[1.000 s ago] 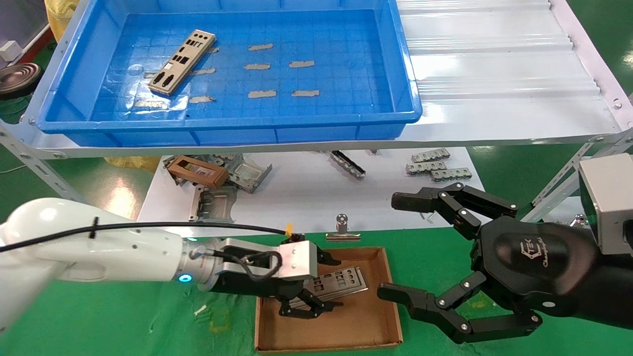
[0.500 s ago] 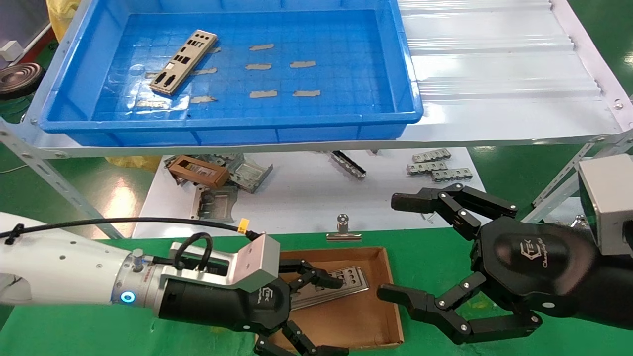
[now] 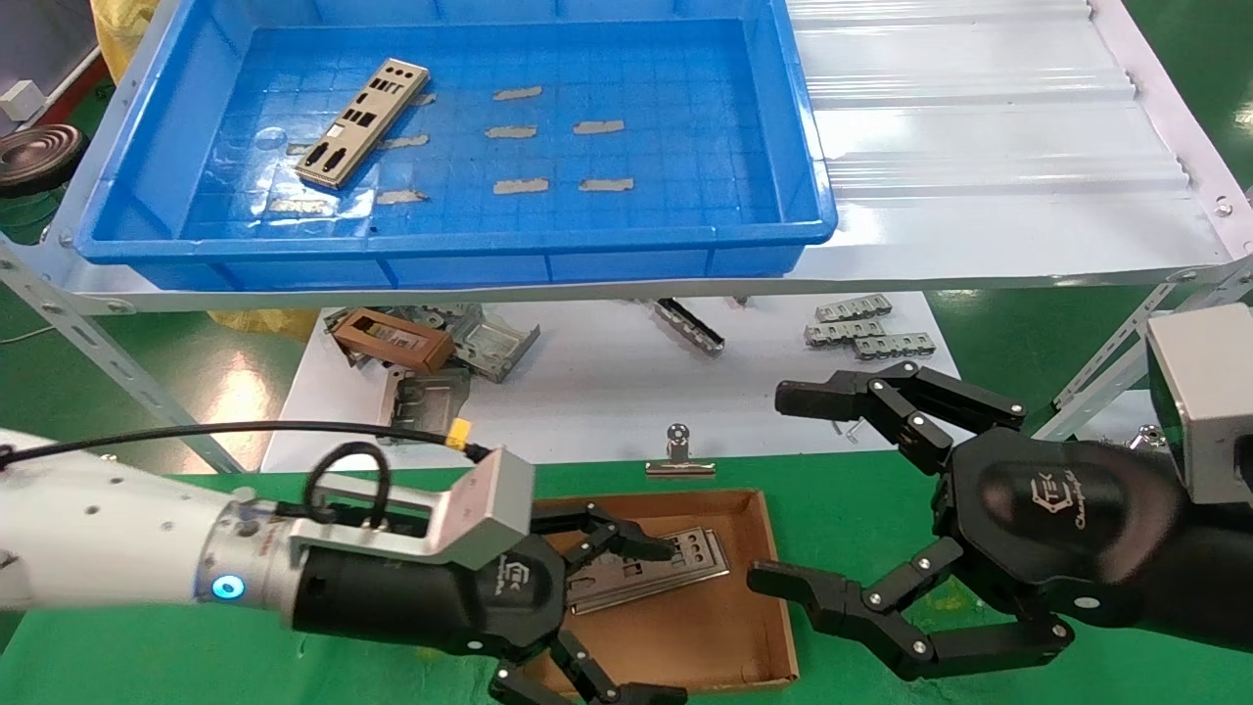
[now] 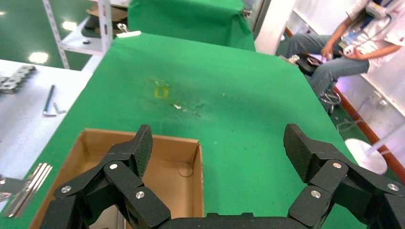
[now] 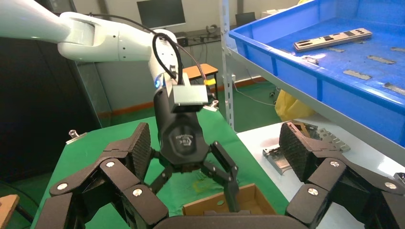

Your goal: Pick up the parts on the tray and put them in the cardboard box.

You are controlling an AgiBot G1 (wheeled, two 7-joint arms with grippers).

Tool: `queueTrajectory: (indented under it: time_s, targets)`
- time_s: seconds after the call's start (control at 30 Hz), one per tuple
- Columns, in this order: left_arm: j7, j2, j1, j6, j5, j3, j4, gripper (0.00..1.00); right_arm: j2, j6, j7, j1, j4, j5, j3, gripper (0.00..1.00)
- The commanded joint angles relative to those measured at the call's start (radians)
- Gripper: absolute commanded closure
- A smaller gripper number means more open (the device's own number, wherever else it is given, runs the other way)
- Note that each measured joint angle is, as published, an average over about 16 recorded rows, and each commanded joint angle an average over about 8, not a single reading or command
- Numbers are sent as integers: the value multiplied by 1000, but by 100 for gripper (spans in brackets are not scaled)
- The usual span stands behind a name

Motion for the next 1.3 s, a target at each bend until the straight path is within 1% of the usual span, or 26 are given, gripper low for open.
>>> queueTrajectory:
  time_s: [0.03,1.3]
  targets:
    - [-7,-12,11,5,-5,-21,-13,0,0,0,0,0,0,0,0,0]
    - [-169,-269,247,90,-80,-493,-322,0,0,0,0,0,0,0,0,0]
